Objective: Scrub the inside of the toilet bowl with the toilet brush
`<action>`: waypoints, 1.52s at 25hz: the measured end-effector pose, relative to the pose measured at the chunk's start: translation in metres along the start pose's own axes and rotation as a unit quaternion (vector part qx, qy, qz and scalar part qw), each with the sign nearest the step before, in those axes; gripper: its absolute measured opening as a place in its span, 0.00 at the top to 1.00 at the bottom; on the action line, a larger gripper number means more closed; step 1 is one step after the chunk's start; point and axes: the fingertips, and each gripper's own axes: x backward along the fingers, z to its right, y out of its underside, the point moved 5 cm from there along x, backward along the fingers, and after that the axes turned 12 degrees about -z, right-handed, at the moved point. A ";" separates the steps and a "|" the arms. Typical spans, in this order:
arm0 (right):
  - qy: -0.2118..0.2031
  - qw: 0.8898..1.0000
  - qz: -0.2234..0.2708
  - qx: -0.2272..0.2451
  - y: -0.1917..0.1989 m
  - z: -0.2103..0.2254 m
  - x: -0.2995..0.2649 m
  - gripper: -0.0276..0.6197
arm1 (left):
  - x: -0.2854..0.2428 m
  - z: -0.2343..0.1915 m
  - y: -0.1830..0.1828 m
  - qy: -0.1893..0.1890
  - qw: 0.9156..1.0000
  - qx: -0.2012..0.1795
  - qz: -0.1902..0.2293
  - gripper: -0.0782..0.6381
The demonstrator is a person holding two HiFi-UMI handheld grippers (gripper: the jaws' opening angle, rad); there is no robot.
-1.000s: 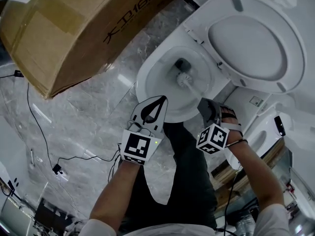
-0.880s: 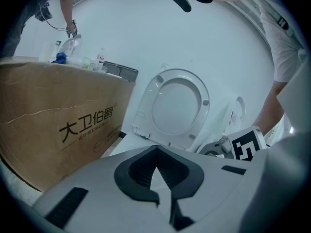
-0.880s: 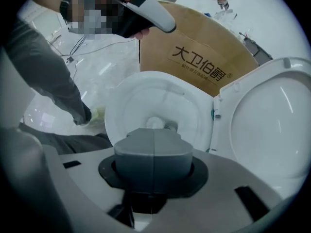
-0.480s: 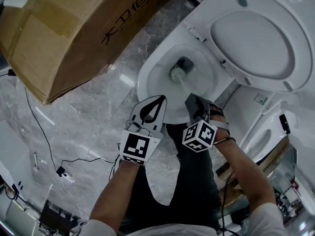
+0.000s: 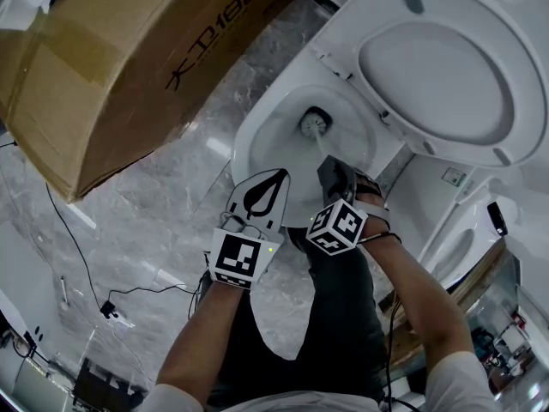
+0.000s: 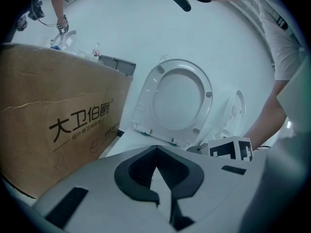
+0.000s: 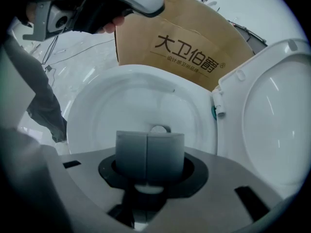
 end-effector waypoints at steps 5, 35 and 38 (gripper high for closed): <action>0.004 1.000 -0.013 -0.005 0.000 0.008 -0.015 0.72 | -0.008 -0.001 0.001 -0.001 1.000 0.000 -0.004 0.88; -0.069 0.954 0.095 -0.276 0.069 0.032 0.274 0.72 | 0.156 0.116 -0.119 0.077 0.995 -0.048 -0.029 0.88; -0.065 0.947 0.117 -0.293 0.081 0.033 0.323 0.72 | 0.188 0.140 -0.142 0.080 0.994 -0.067 -0.026 0.88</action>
